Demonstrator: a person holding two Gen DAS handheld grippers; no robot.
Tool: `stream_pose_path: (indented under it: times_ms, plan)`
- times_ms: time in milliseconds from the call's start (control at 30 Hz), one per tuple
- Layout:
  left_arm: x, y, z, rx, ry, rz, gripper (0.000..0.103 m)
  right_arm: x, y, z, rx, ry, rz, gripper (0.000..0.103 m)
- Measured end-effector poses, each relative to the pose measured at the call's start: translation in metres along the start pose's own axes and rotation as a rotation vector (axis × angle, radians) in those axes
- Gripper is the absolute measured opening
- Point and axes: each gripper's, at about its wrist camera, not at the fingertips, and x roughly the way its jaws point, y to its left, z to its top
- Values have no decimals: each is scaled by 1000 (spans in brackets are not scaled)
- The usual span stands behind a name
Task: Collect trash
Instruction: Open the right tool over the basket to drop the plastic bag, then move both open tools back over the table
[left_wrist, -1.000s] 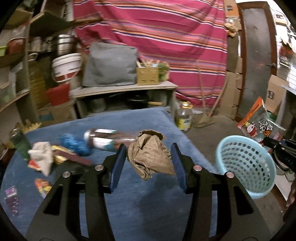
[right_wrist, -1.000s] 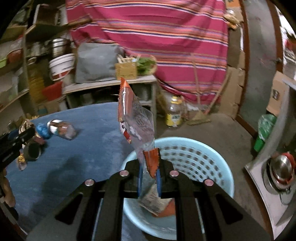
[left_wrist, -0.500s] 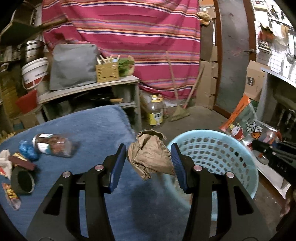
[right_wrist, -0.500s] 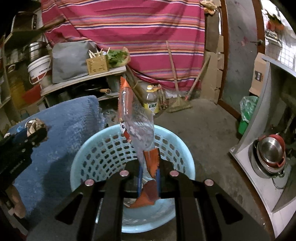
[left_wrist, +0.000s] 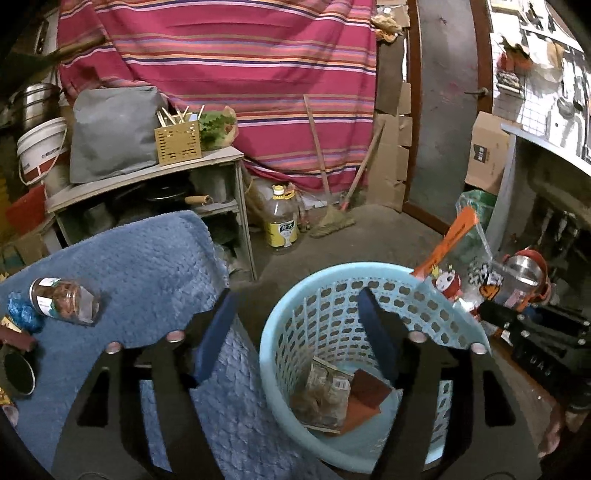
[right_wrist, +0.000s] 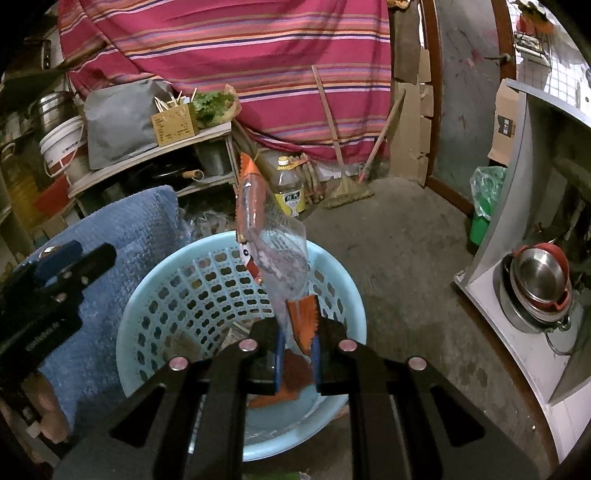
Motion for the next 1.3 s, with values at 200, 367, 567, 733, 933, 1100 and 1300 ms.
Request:
stream_pose_path:
  times_ms: [200,367,567,733,933,1100,1300]
  plan:
    - [-16,27,-1,-36,-35,75,92,9,10,1,-23,23,2,12]
    - [-30,54,-7,-57,-30,107,94,21,32,-1,-55,74,-2,15]
    - [-59,91,-16,-75,-49,178,96,30,53,-4,-91,89,-63,67]
    - [-86,130,-23,-100,-61,230,97,26,74,-5,-114,81,-78,79]
    - [-120,178,-34,-119,-70,299,97,-1,116,-4,-173,-11,-26,87]
    - [-145,217,-46,-143,-83,352,98,-25,158,-12,-194,-80,94,90]
    - [-165,267,-68,-208,-69,417,98,-37,200,-23,-210,-115,206,90]
